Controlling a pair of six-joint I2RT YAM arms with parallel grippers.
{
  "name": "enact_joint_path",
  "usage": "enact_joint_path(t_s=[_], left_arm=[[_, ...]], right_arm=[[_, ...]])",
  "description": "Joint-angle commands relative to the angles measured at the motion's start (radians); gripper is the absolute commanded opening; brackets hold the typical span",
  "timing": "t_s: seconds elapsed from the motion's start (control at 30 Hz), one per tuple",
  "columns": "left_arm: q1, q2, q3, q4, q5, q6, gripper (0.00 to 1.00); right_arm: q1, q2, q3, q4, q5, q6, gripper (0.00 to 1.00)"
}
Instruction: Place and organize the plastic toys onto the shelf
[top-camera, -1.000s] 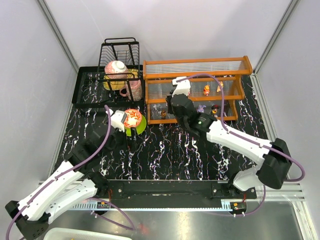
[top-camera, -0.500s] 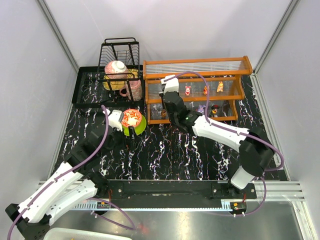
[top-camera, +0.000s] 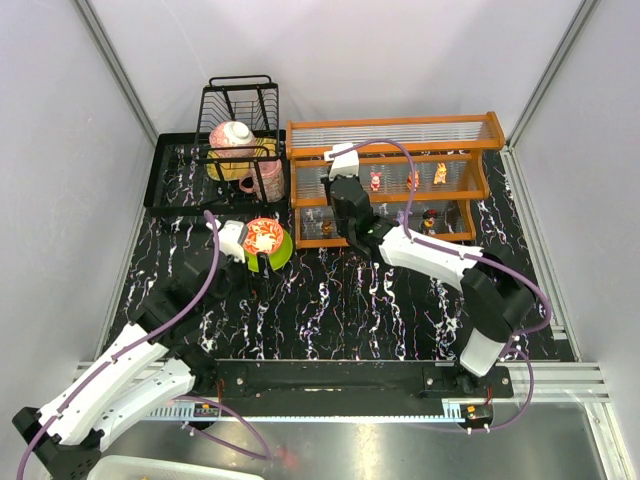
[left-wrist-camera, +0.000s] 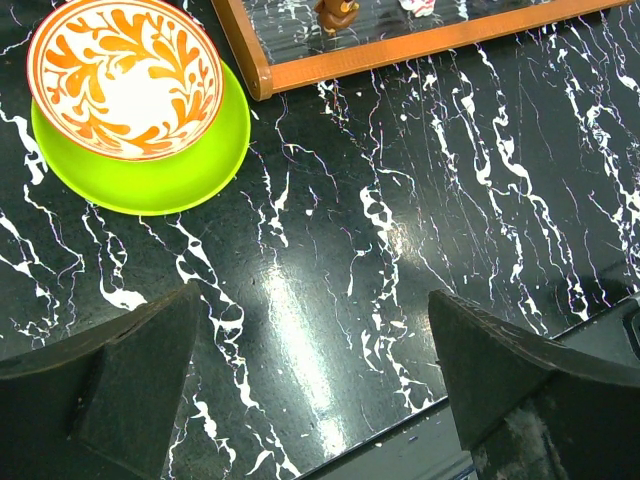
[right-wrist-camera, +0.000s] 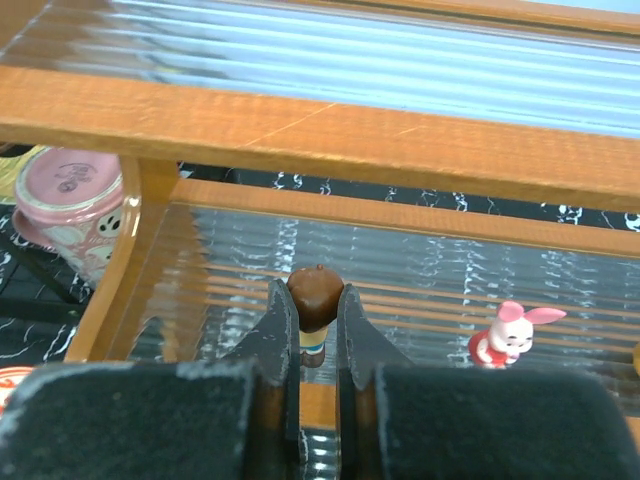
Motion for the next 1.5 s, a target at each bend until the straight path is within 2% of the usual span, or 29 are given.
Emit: enact_joint_path(t_s=[0.0,0.83,1.47], left_arm=[[0.007,-0.012,0.0,0.037,-0.002,0.007,0.99],[0.016,-0.009,-0.006,0.046,0.001,0.008,0.99],[0.022,-0.01,-0.009,0.057,0.009,0.011,0.99]], right_arm=[[-0.031,-0.002,0.043,0.07,-0.008,0.003,0.0],[-0.051,0.06,-0.032,0.174,-0.031,0.072,0.0],[-0.053,0.069,-0.087,0.187,-0.028,0.092,0.01]])
